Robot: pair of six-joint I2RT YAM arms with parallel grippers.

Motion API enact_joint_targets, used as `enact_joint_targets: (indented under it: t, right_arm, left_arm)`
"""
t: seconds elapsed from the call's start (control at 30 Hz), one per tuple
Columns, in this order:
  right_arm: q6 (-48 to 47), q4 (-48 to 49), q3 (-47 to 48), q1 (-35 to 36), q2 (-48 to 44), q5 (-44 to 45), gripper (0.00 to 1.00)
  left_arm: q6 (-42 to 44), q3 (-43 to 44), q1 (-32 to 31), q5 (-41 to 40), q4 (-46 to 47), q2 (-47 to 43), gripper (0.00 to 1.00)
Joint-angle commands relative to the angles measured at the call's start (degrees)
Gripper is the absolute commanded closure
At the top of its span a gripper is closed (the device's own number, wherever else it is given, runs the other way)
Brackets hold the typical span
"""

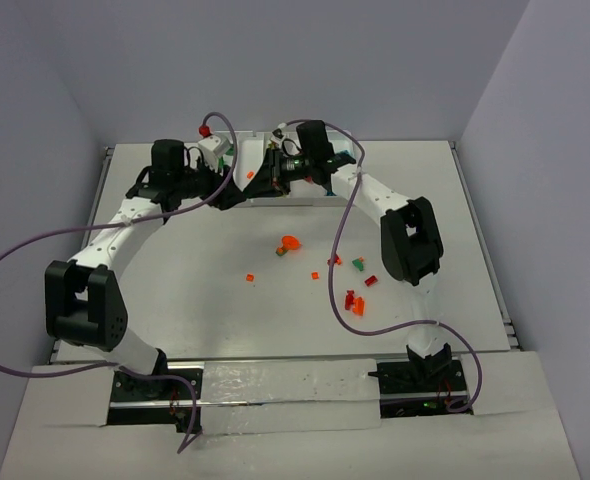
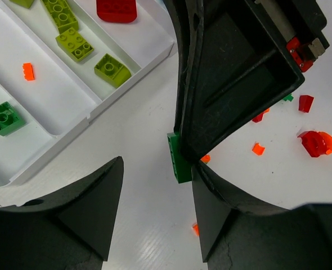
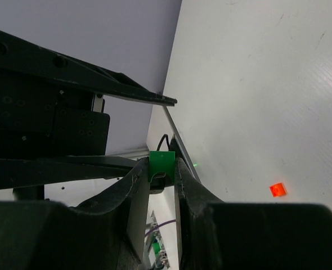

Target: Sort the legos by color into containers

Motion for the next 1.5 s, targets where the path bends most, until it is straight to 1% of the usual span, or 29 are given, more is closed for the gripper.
enact_joint_targets:
  t: [0.0, 0.07, 0.17, 0.27, 0.3, 0.33, 0.37, 0.43, 0.47, 0.5, 0.57, 0.63, 0.7, 0.8, 0.83, 0.9, 0.93, 0.97, 1.0, 1.07, 1.13, 1.27, 1.3, 1.4, 1.47]
  right_arm:
    - [0.88, 3.16, -0.37, 0.73, -3.81, -2.70, 1.00]
    - [1.35, 3.67, -0.72, 0.73, -3.90, -3.00, 1.00]
    - [2.00, 4.45, -0.98, 0.85, -4.04, -3.42, 1.00]
    - [2.70, 5.44, -1.33, 0.85, -4.21, -4.09, 1.00]
    - [2.84, 5.53, -1.44, 0.91, -4.24, -4.21, 1.00]
    - [2.93, 5.77, -1.58, 0.91, -4.30, -4.39, 0.99]
    - [2.99, 5.97, -1.65, 0.91, -4.30, -4.59, 0.95]
    - [2.99, 5.91, -1.83, 0.73, -4.36, -4.59, 0.80]
    - [2.79, 5.71, -1.94, 0.55, -4.42, -4.50, 0.70]
    - [1.37, 4.41, -2.08, -0.16, -4.67, -3.77, 0.42]
    - [-0.78, 1.87, -1.92, -1.75, -4.99, -2.03, 0.32]
    - [-2.65, 0.21, -1.99, -3.45, -5.49, -0.29, 0.29]
    - [-7.46, -4.74, -1.20, -6.54, -6.70, 3.57, 0.21]
    - [-13.65, -10.13, -0.72, -10.56, -8.76, 8.11, 0.15]
    - [-16.74, -11.34, -0.44, -11.83, -9.60, 10.29, 0.14]
    - [-20.97, -16.37, 0.02, -13.10, -11.34, 13.08, 0.13]
    - [-25.12, -19.11, -0.12, -14.11, -12.17, 15.75, 0.13]
    - [-27.64, -19.86, -0.59, -14.38, -13.01, 16.49, 0.12]
    - [-31.13, -21.24, -1.90, -14.98, -14.75, 18.29, 0.12]
    - [-35.22, -23.32, -4.32, -15.88, -17.66, 21.72, 0.12]
    - [-40.75, -24.84, -8.78, -16.24, -22.68, 29.13, 0.11]
    - [-49.79, -27.54, -14.52, -16.32, -27.71, 37.29, 0.11]
    - [-49.94, -28.28, -15.65, -16.32, -28.50, 38.61, 0.12]
    - [-55.02, -31.83, -21.49, -16.29, -31.40, 42.39, 0.16]
    - [-57.76, -33.31, -24.06, -16.29, -32.55, 43.48, 0.18]
  left_arm:
    - [1.09, 3.31, -0.52, 0.57, 0.88, 0.85, 0.43]
    - [1.26, 3.44, -0.74, 0.93, 0.89, 1.06, 0.48]
    - [1.66, 3.96, -1.22, 1.16, 0.16, 1.80, 0.63]
    - [1.58, 3.84, -1.22, 1.02, 0.22, 1.95, 0.71]
    - [1.55, 3.78, -1.22, 1.04, 0.28, 1.95, 0.76]
    - [1.36, 3.64, -1.22, 1.21, 0.44, 1.95, 0.82]
    - [0.97, 3.58, -1.22, 1.54, 0.57, 1.95, 0.89]
    - [0.54, 3.57, -1.16, 1.60, 0.76, 2.01, 0.95]
    - [0.16, 3.61, -1.01, 1.64, 0.91, 2.08, 0.98]
    - [-1.11, 3.86, -0.08, 1.71, 1.38, 2.44, 1.00]
    - [-2.07, 4.26, 1.35, 1.55, 1.62, 3.32, 1.00]
    - [-2.37, 5.26, 2.41, 0.25, 0.98, 4.42, 1.00]
    - [-2.77, 9.97, 4.56, -4.62, -1.48, 7.65, 1.00]
    - [-4.00, 14.26, 6.19, -11.37, -2.72, 13.38, 1.00]
    - [-3.80, 16.02, 6.41, -14.25, -2.52, 15.43, 1.00]
    - [-3.63, 19.33, 6.42, -17.29, -1.00, 19.09, 1.00]
    - [-3.54, 20.99, 6.42, -18.94, -0.92, 21.25, 1.00]
    - [-3.65, 23.04, 6.42, -19.81, -1.42, 23.16, 1.00]
    - [-4.00, 27.33, 6.42, -20.35, -3.23, 26.84, 1.00]
    - [-4.20, 33.34, 6.42, -20.63, -6.19, 31.25, 1.00]
    - [-4.47, 39.48, 6.42, -21.17, -8.30, 37.65, 1.00]
    - [-4.49, 43.42, 6.25, -22.29, -8.14, 41.97, 0.98]
    - [-4.48, 44.12, 6.25, -22.64, -8.31, 42.76, 0.97]
    - [-4.05, 47.46, 6.07, -25.01, -9.92, 46.23, 0.93]
    - [-3.72, 47.72, 6.07, -25.46, -10.37, 47.08, 0.90]
